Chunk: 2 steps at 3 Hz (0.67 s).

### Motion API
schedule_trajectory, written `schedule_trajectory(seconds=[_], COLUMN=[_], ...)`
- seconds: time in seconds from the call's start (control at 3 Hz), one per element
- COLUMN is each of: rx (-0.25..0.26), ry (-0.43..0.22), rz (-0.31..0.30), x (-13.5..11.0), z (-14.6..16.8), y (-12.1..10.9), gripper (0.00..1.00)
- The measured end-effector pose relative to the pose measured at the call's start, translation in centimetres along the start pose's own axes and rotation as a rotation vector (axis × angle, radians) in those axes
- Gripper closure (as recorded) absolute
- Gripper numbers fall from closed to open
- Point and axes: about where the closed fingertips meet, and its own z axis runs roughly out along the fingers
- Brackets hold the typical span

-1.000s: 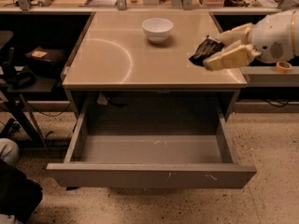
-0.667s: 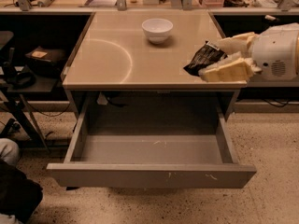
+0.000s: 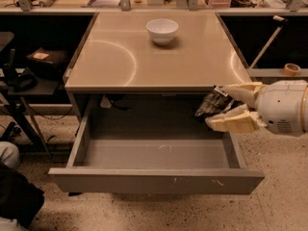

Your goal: Place rxbar chocolate into top drawer

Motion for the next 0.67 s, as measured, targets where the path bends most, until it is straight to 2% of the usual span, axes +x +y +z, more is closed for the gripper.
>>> schedule_trajectory(seconds=[0.33,0.67], rx=[0.010,-0.009], ry=[0.011,0.047], rz=[-0.011,-0.019], x=[0.0,0.4], z=[0.4,5.1], y=[0.3,3.2], gripper=[1.00,1.00])
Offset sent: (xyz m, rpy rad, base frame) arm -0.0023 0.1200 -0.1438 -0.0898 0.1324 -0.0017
